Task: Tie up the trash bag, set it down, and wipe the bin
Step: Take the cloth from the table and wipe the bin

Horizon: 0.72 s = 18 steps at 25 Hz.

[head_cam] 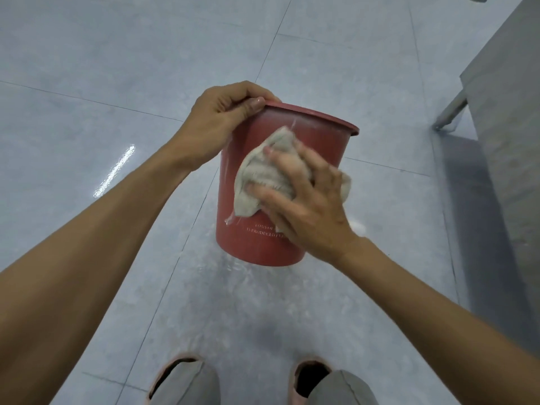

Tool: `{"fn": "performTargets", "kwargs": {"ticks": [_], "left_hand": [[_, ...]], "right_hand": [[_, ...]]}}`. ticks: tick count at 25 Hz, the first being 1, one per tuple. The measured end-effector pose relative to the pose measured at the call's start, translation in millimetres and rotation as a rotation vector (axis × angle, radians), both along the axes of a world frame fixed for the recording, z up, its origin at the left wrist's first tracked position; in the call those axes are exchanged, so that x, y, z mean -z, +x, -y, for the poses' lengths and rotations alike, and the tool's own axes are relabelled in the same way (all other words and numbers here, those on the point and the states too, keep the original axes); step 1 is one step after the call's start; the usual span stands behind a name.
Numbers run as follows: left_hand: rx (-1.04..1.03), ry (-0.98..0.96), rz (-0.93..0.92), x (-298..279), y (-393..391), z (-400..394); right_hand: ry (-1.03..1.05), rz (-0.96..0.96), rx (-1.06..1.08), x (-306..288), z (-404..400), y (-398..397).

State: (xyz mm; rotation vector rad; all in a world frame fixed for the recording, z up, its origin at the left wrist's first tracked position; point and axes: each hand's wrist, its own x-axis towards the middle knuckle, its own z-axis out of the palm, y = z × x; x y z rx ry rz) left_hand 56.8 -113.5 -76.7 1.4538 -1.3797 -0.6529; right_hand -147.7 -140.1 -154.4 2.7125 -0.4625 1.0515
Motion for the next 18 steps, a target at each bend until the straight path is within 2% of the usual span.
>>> {"fn": "performTargets", "kwargs": {"ticks": [3,4,6,9,12,14,17,18], "left_hand": [[-0.059,-0.025,0.002,2,-3,-3],[-0.074,-0.034,-0.003,3,-4,-3],[-0.074,-0.045,-0.010,4,-7,-2],[-0.047,-0.057,-0.019,4,-11,0],[-0.035,-0.046,-0.045,3,-7,1],[-0.029,-0.020,-0.017,2,-3,-3],[-0.072,-0.001,0.071,3,1,-8],[-0.095,-0.014,0.097,5,2,-9]], "right_hand": [[-0.026,-0.306,-0.207,28,-35,-32],[-0.031,-0.347,-0.245,28,-36,-43],[0.011,-0.207,-0.179,17,-19,-49],[0.090,0.088,0.052,-16,16,-21],[0.049,0.090,0.113,-21,17,10],[0.020,-0.007,0.027,-8,3,5],[0.020,-0.294,-0.174,9,-16,-34],[0.032,-0.312,-0.199,8,-16,-45]]}}
